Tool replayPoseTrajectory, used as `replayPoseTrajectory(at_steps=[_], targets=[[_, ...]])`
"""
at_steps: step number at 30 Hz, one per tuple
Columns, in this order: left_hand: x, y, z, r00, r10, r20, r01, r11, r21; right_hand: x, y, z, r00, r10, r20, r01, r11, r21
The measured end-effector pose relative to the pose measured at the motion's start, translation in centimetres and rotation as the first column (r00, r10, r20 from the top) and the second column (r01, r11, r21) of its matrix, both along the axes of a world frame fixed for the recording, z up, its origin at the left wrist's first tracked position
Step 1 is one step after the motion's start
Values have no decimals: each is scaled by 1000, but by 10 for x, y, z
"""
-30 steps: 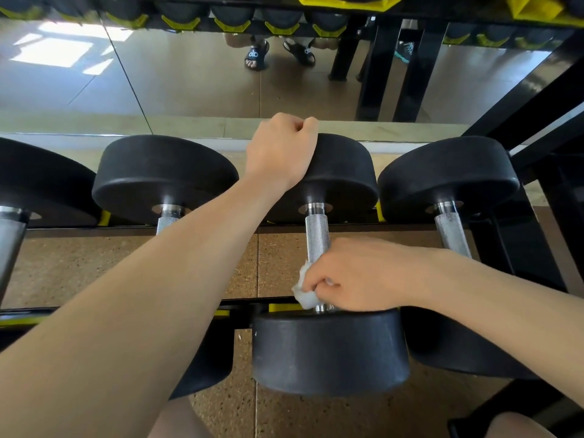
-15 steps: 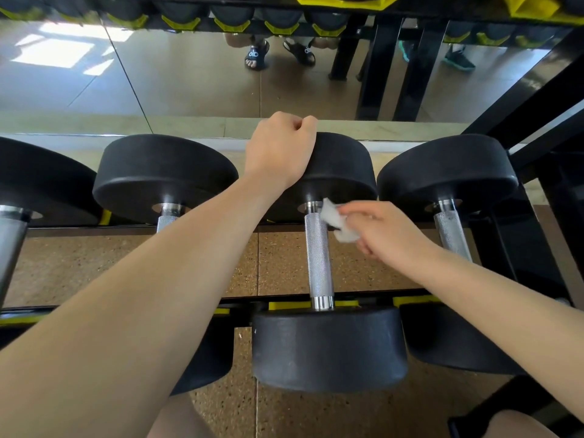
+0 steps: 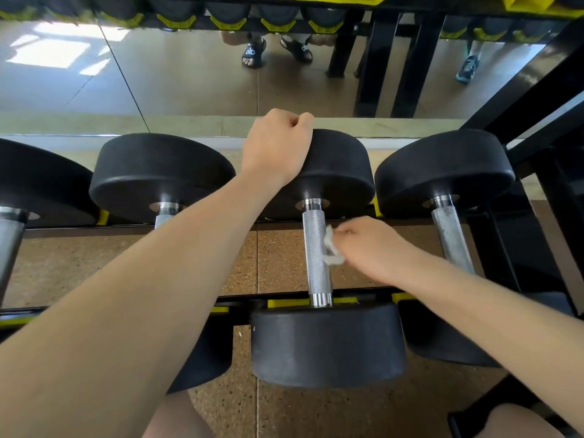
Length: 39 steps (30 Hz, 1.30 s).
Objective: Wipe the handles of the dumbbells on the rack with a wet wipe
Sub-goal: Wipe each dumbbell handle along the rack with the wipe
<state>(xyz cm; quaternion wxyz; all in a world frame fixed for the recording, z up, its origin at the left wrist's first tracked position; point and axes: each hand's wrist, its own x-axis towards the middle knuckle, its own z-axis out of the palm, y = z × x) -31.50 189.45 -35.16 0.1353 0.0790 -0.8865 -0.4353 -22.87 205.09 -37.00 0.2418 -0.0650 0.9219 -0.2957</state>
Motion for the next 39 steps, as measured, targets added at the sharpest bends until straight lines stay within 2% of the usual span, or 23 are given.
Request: replayPoseTrajectory(at_steps=[2,3,5,6,9,10,13,16,19,22,25,28,32,36,39], targets=[[-1,0,-1,1000,1,-5,-1,1000,-7,11,-6,-6,984,71,-163,-56,994,95],[-1,0,0,1000,-3,-3,3,1000,-7,18,-5,-7,974,145,-174,-117,980,163],[-2,-1,-1,1000,-2,-2,2,1000,-6,29,3,1,945,311,-106,-276,926,259],[-2,-1,-1,1000,-2,-2,2,1000,-2,28,8,7,923,376,-83,-346,905,249],[-2,0,-1,1000,0,0,0,1000,2,16,7,16,869,491,-57,-487,871,67],[-1,0,-1,1000,1,2,-1,1000,2,13,3,13,841,539,-36,-536,841,69],[1,1,1,1000,5,3,-5,1000,-5,8,-11,-6,739,669,77,-669,716,200],[1,0,1,1000,9,6,-9,1000,-8,2,-2,-6,741,657,139,-671,720,175],[1,1,2,1000,11,12,-11,1000,-10,-6,26,0,832,519,198,-539,840,62],[2,0,3,1000,8,16,-8,1000,-7,-3,41,-9,903,391,180,-422,886,192],[2,0,4,1000,3,20,-3,1000,-1,5,30,-19,886,412,211,-447,881,156],[3,0,4,1000,0,12,0,1000,-1,8,17,-1,882,423,207,-453,883,123],[2,-1,3,1000,-7,17,7,1000,-12,16,-3,20,874,439,208,-432,898,-83],[3,-1,2,1000,-29,-2,29,999,-25,20,-21,11,845,505,175,-526,845,101],[1,-4,-1,999,-38,-8,37,998,-46,9,-10,15,867,452,207,-493,838,235]])
